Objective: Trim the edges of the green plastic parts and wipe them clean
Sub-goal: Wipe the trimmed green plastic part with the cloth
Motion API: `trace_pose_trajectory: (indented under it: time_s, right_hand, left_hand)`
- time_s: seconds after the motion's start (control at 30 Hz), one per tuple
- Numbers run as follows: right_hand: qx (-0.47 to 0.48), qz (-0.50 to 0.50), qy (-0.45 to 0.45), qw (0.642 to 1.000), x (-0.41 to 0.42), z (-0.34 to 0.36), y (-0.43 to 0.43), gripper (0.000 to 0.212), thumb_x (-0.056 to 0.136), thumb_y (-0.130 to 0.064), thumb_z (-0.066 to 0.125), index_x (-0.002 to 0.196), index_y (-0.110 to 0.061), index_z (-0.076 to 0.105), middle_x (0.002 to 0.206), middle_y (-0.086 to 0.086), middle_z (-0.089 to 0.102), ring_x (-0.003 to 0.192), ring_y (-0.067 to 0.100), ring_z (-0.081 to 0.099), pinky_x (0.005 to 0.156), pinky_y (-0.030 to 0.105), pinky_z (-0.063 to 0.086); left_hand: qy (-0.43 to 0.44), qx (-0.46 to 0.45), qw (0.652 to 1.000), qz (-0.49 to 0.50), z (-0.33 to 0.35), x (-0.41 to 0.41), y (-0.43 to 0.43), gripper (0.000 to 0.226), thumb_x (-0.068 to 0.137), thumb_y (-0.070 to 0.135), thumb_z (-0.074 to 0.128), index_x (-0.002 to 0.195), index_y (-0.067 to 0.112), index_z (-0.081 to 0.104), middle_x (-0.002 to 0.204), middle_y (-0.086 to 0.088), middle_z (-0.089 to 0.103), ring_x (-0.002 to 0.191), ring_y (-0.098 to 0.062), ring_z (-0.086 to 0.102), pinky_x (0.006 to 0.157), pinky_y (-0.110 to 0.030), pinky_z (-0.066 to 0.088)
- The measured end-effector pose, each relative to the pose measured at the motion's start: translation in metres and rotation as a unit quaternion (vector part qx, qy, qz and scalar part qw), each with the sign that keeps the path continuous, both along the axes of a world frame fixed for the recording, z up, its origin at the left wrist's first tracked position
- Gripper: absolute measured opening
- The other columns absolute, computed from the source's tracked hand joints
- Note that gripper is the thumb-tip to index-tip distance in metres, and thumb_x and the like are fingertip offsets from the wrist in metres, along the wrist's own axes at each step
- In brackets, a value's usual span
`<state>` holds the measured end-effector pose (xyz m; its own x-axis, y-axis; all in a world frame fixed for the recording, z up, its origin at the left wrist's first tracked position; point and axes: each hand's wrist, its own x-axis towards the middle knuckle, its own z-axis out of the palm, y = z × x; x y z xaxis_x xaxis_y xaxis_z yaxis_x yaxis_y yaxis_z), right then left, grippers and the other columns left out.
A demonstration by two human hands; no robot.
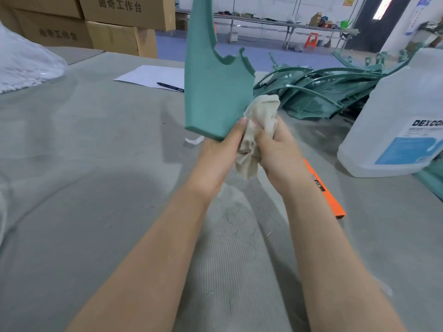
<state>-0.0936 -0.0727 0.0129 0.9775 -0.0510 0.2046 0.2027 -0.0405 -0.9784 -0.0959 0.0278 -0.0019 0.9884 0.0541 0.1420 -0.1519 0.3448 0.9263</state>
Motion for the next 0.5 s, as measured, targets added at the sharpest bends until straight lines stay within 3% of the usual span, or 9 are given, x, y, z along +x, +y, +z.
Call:
trace_pose_trajectory:
  time_s: [0.07, 0.13, 0.23, 0.3, 0.4, 0.5]
  right_hand:
    - [-0.046, -0.035, -0.037, 0.998, 0.0, -0.003, 0.005, 0.012, 0.097, -0.009, 0.053, 0.107, -0.01, 0.059, 0.109, 0.013, 0.067, 0.102, 0.024, 0.063, 0.091, 0.04, 0.049]
    - [-0.086, -0.138, -0.061, 0.985, 0.004, -0.004, 0.002, 0.016, 0.099, -0.006, 0.045, 0.106, -0.005, 0.059, 0.106, 0.014, 0.066, 0.1, 0.027, 0.061, 0.09, 0.04, 0.048]
    - [-0.071, -0.215, -0.04, 0.973, 0.01, -0.007, -0.008, 0.023, 0.101, -0.01, 0.04, 0.087, -0.01, 0.057, 0.086, 0.009, 0.061, 0.082, 0.023, 0.056, 0.075, 0.038, 0.046]
    - [-0.012, -0.215, -0.009, 0.976, 0.01, -0.009, -0.012, 0.032, 0.102, -0.013, 0.039, 0.074, -0.016, 0.054, 0.078, 0.009, 0.061, 0.078, 0.023, 0.055, 0.07, 0.039, 0.044]
    - [0.12, -0.181, 0.052, 0.975, 0.006, -0.006, -0.017, 0.031, 0.1, -0.009, 0.041, 0.076, -0.015, 0.059, 0.08, 0.011, 0.068, 0.077, 0.023, 0.061, 0.07, 0.037, 0.051]
    - [0.288, -0.015, 0.126, 0.949, 0.002, -0.005, -0.015, 0.022, 0.097, -0.01, 0.044, 0.085, -0.014, 0.062, 0.076, 0.002, 0.07, 0.068, 0.016, 0.065, 0.062, 0.027, 0.051]
  left_hand:
    - [0.004, -0.024, 0.999, -0.021, -0.001, 0.002, 0.002, 0.017, 0.087, 0.027, 0.064, 0.104, 0.025, 0.064, 0.114, 0.0, 0.07, 0.108, -0.016, 0.065, 0.095, -0.038, 0.05]
    - [0.017, -0.039, 0.998, -0.046, -0.002, 0.001, 0.001, 0.01, 0.093, 0.018, 0.061, 0.101, 0.021, 0.066, 0.1, 0.002, 0.073, 0.092, -0.013, 0.069, 0.077, -0.03, 0.055]
    - [0.022, -0.009, 0.996, -0.083, -0.003, -0.005, -0.007, 0.01, 0.094, 0.016, 0.06, 0.101, 0.018, 0.065, 0.099, 0.001, 0.072, 0.091, -0.014, 0.069, 0.08, -0.031, 0.056]
    - [0.017, 0.011, 0.994, -0.108, -0.003, -0.008, -0.012, 0.013, 0.095, 0.016, 0.058, 0.107, 0.017, 0.064, 0.107, -0.003, 0.07, 0.097, -0.015, 0.067, 0.086, -0.033, 0.055]
    - [0.015, -0.017, 0.992, -0.125, -0.001, -0.009, -0.012, 0.013, 0.096, 0.014, 0.056, 0.107, 0.017, 0.063, 0.112, -0.005, 0.069, 0.1, -0.017, 0.067, 0.088, -0.034, 0.055]
    - [0.018, -0.096, 0.989, -0.114, 0.005, -0.009, -0.011, 0.02, 0.096, 0.012, 0.054, 0.115, 0.013, 0.06, 0.118, -0.007, 0.066, 0.108, -0.021, 0.064, 0.095, -0.038, 0.05]
